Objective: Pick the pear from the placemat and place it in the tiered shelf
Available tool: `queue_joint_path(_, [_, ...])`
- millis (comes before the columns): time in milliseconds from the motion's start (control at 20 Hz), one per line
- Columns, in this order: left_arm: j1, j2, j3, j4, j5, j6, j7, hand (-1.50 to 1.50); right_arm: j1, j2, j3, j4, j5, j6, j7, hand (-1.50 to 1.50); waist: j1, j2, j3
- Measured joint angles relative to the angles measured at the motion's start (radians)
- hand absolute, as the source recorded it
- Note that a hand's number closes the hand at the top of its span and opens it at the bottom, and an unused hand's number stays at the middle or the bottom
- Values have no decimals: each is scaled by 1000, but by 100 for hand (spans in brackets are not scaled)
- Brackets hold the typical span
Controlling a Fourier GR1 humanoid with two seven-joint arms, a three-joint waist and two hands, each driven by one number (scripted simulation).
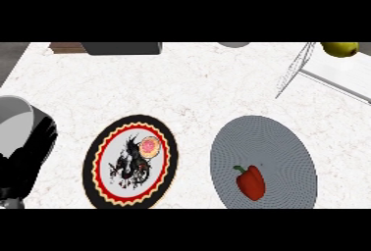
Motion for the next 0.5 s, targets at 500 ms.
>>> queue_joint_path(500, [20,7,35,8,9,-2,-10,0,266,-248,-379,-23,-134,272,91,-150,-43,-7,1])
